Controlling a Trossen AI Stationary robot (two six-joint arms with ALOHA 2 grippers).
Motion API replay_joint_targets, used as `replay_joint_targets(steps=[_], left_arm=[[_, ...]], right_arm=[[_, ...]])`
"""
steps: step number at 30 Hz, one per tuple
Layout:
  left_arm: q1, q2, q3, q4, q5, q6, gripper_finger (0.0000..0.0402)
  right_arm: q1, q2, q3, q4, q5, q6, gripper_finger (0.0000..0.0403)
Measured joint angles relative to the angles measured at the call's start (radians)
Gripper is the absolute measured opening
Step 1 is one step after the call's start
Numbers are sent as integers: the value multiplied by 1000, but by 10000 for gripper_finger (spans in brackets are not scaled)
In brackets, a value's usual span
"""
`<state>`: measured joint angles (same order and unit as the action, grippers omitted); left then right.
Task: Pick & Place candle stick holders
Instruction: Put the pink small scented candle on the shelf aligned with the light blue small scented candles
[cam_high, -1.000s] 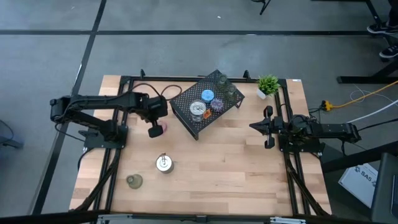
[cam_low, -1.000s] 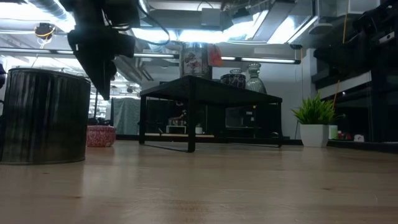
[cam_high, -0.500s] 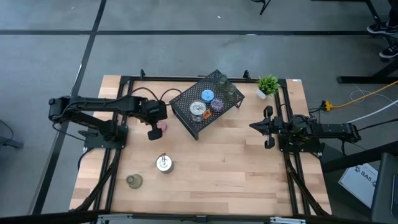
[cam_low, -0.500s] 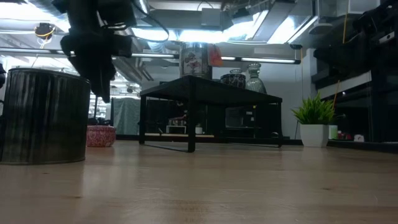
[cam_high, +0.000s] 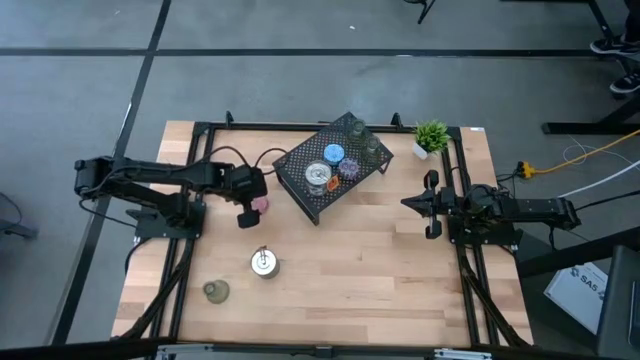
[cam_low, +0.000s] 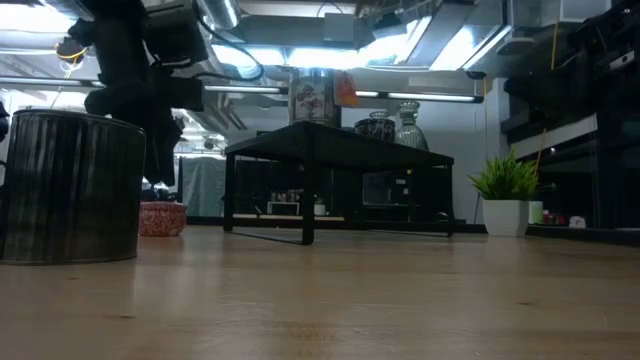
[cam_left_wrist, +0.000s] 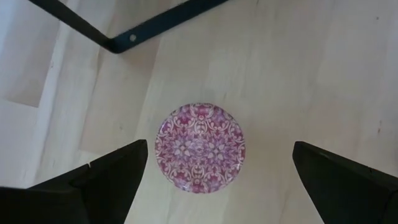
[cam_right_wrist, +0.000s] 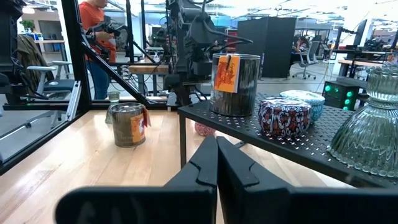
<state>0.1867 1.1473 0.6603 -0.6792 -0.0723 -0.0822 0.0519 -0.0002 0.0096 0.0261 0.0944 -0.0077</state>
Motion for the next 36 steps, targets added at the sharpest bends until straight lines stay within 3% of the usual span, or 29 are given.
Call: replay_joint_targets(steps=[13, 36], left_arm=[[34, 6, -69, 92, 4, 0, 400], [66, 168, -69, 186, -5, 33, 400]], right_arm=[[0, 0, 0, 0, 0, 0, 0], [0, 0, 0, 0, 0, 0, 0]])
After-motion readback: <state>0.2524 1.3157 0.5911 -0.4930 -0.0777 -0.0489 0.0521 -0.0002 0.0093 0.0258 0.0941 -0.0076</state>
